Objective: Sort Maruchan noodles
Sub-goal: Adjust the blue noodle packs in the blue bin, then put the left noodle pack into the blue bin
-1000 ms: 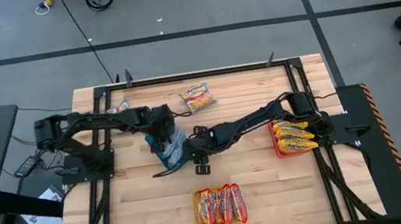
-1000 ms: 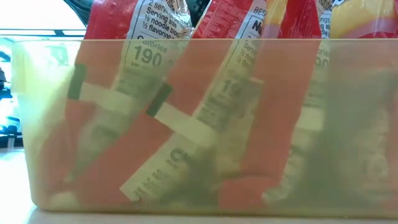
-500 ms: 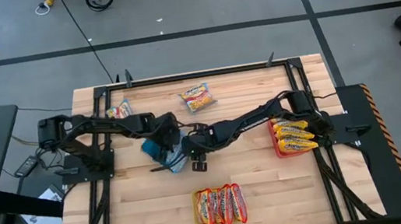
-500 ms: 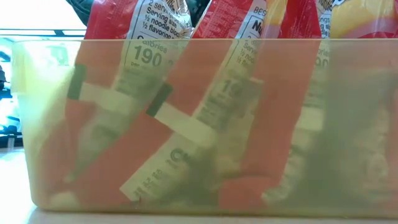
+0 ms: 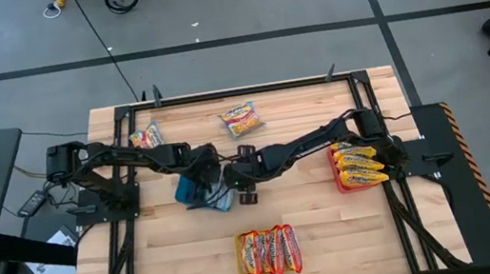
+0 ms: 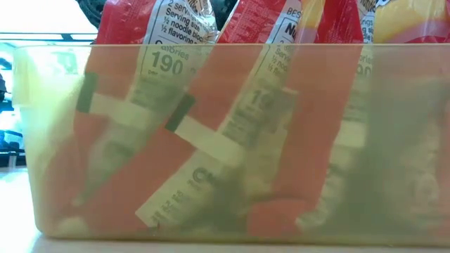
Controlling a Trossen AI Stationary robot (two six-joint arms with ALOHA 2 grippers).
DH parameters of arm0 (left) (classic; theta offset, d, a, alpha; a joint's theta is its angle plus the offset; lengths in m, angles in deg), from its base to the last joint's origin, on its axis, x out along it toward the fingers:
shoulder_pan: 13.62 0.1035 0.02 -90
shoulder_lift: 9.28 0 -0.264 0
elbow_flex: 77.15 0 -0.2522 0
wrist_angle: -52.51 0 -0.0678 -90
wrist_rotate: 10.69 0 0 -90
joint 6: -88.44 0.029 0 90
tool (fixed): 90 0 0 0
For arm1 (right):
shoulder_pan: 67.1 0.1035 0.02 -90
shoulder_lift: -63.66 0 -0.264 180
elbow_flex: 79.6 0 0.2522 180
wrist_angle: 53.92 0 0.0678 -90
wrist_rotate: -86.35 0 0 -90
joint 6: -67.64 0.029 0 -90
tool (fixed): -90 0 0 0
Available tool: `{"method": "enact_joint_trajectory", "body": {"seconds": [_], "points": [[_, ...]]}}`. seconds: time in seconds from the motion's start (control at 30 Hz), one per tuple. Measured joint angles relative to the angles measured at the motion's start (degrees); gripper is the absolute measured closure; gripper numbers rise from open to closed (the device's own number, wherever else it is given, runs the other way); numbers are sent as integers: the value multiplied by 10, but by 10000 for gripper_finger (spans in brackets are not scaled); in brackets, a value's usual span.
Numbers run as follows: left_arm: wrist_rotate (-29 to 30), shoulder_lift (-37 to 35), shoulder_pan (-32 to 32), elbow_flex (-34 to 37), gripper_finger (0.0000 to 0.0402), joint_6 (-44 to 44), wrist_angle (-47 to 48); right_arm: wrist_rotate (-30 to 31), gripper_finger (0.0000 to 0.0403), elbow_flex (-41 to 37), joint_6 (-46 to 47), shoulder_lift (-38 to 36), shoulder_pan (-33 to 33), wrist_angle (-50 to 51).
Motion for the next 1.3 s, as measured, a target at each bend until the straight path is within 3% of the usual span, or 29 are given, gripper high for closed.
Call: {"method": "enact_joint_trajectory", "body": {"seconds": [0.2,0.3,0.47,0.63,0.8,0.9,0.97,1.07,1.3], "points": [[49,-21,0,-1,281,-2,12,91,238,0,-61,2,-8,5],[71,-46,0,-9,268,-13,48,87,238,0,-73,5,-19,3],[114,-103,2,-43,262,-59,168,-7,238,0,-67,6,-20,-9],[194,-170,12,-60,264,-167,256,-107,238,0,-42,6,6,-65],[221,-214,58,-59,264,-262,297,-122,238,-2,-46,6,34,-197],[215,-221,86,-50,258,-265,295,-153,238,-11,-53,5,47,-286],[210,-221,101,-40,250,-266,293,-165,238,-12,-67,5,55,-294],[208,-221,120,-20,232,-270,276,-136,238,-4,-83,-3,66,-229],[238,-220,221,22,187,-305,268,48,238,1,-15,-52,82,44]]}}
